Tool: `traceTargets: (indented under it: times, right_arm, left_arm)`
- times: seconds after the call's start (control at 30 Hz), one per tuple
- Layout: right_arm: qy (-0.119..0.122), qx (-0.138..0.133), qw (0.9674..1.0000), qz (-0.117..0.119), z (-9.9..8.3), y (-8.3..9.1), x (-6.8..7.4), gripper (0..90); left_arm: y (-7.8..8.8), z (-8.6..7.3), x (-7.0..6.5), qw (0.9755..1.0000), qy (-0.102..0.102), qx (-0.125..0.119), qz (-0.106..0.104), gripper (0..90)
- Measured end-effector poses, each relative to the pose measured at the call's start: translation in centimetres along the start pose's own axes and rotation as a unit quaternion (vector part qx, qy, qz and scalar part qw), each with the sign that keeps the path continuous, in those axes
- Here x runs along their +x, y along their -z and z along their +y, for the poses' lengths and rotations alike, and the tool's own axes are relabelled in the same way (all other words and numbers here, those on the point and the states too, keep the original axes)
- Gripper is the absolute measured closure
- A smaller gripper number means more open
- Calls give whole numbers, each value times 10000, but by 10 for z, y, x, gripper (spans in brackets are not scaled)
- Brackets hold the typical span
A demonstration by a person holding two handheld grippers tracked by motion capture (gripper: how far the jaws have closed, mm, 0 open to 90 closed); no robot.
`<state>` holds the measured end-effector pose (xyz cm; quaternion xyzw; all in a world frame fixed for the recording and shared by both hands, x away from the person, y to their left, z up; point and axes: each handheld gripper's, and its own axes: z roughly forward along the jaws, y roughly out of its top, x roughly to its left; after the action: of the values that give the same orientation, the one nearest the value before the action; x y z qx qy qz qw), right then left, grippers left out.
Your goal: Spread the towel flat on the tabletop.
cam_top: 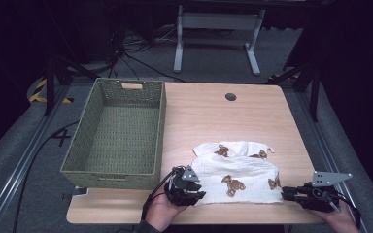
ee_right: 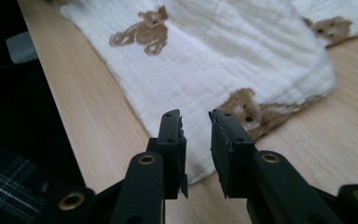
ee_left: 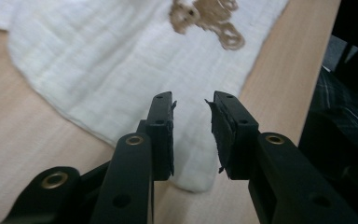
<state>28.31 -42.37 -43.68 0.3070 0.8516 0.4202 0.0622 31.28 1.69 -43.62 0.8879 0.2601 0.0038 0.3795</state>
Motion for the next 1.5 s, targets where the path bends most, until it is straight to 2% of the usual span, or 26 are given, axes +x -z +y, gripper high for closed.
traceTargets:
  times: [0.13, 0.43, 0.47, 0.5, 0.63, 0.73, 0.83, 0.9, 1.07, 1.1, 1.17, 1.33, 1.4, 1.47, 1.5]
  right_arm:
    - [-1, -47, 10000, -37, 5, -1, -4, 735]
    - [57, 44, 9998, -168, 21, -14, -18, 755]
    - [66, 37, 9998, -192, 23, -15, -20, 756]
    - [78, 47, 9998, -192, 28, -18, -25, 758]
    - [67, 61, 9997, -227, 35, -22, -30, 759]
    - [118, 69, 9994, -308, 45, -28, -40, 762]
    - [121, 76, 9993, -332, 50, -31, -44, 763]
    - [116, 83, 9991, -392, 58, -36, -53, 763]
    - [104, 106, 9987, -490, 69, -43, -67, 762]
    - [110, 119, 9984, -546, 71, -44, -70, 761]
    - [105, 124, 9981, -586, 73, -46, -73, 759]
    - [65, 166, 9963, -843, 82, -54, -93, 749]
    - [25, 180, 9958, -894, 84, -57, -100, 740]
    - [-72, 185, 9956, -914, 86, -60, -107, 732]
    - [-72, 186, 9955, -930, 86, -63, -110, 730]
  left_arm:
    - [-1, 9, 7, 9998, 27, -76, 170, 680]
    - [-12, 29, 20, 9991, 90, -49, 417, 681]
    - [-14, 32, 21, 9989, 145, -65, 443, 681]
    - [-16, 35, 24, 9988, 99, -65, 481, 683]
    - [-20, 46, 32, 9977, 165, -91, 654, 685]
    - [-25, 56, 39, 9959, 186, -75, 879, 690]
    - [-28, 60, 43, 9947, 231, -122, 991, 697]
    - [-32, 66, 49, 9929, 298, -104, 1147, 699]
    - [-36, 72, 59, 9911, 432, -117, 1257, 699]
    - [-39, 75, 64, 9895, 520, -47, 1347, 699]
    - [-41, 76, 67, 9890, 505, 13, 1392, 699]
    - [-52, 80, 80, 9851, 666, 141, 1580, 694]
    - [-58, 80, 87, 9831, 736, 224, 1664, 686]
    - [-63, 79, 91, 9824, 757, 246, 1690, 680]
    - [-64, 79, 92, 9811, 781, 292, 1749, 678]
